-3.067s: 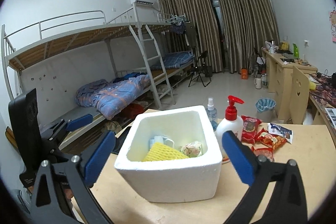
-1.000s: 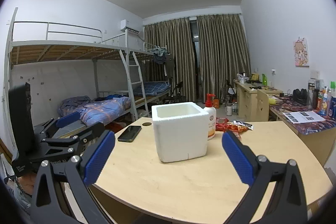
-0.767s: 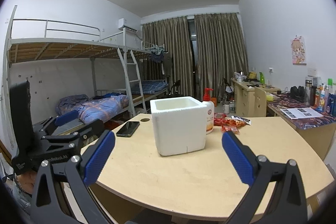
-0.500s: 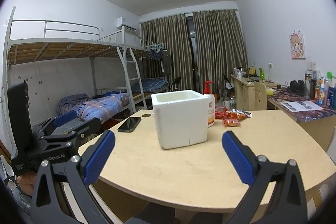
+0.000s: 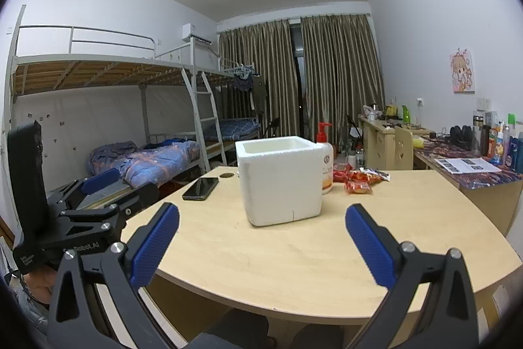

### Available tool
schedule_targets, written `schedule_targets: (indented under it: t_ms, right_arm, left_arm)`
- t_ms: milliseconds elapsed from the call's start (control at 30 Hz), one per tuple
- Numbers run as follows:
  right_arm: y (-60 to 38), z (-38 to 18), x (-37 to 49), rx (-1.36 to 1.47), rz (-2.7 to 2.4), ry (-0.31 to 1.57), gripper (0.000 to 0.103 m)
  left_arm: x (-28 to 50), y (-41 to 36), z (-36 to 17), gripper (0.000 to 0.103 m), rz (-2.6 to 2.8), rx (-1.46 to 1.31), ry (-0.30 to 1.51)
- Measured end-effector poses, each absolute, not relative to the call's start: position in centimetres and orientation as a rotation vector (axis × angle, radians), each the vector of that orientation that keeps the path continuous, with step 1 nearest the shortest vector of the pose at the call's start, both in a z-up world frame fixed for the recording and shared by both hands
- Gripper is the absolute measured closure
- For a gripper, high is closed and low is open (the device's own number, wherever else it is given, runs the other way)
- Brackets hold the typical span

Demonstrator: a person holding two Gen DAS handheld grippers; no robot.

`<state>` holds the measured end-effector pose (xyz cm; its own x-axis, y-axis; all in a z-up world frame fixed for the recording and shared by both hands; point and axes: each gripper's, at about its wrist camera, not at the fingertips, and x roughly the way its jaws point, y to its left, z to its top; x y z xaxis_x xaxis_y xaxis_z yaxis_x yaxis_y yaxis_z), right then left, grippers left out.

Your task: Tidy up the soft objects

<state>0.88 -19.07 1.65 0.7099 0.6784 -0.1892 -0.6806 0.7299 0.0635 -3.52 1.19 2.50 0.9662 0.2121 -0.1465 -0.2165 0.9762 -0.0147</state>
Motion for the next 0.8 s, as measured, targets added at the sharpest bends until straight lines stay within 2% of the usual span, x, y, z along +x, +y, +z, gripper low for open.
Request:
schedule_targets:
  t_ms: [800]
  right_arm:
    - [-18.97,1.43,0.71,-0.022,0.748,0.223,0.000]
  left_arm:
    - [-3.67,0.99,2.29,0.000,0.207,-0.031,0.151]
